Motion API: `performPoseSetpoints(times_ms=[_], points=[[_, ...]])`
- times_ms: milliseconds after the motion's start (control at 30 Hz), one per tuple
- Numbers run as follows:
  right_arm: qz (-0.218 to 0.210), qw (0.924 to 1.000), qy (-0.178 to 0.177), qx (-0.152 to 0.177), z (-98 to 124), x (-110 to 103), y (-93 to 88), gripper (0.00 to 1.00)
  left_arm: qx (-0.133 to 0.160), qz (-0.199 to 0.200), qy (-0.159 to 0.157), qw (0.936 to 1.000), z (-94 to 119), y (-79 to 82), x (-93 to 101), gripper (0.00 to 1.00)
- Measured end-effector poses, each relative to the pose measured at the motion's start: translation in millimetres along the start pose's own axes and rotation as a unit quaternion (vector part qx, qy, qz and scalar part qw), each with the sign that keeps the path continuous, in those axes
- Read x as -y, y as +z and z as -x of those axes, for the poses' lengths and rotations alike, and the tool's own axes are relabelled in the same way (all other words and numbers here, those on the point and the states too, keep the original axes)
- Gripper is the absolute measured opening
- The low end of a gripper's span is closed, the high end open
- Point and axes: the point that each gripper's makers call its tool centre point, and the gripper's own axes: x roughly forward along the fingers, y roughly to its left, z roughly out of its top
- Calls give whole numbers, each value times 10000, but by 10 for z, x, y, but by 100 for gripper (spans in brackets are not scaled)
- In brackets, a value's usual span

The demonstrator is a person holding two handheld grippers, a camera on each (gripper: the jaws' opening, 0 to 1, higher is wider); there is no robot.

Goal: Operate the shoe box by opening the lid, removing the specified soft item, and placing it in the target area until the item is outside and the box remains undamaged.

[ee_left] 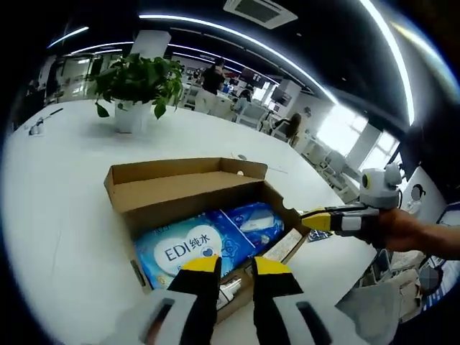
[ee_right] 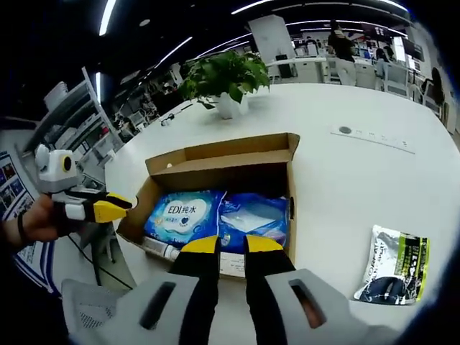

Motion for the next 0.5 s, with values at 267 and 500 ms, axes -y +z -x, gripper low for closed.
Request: performPoseSetpoints(times_ms=[267, 500], points=[[10, 10000, 21, -53, 3, 20, -27, 11, 48, 55, 27, 10000, 19, -25, -8, 17], [25, 10000, 55, -75, -24, 15, -14, 12, 130, 57, 66, 9999, 96, -36, -10, 17]])
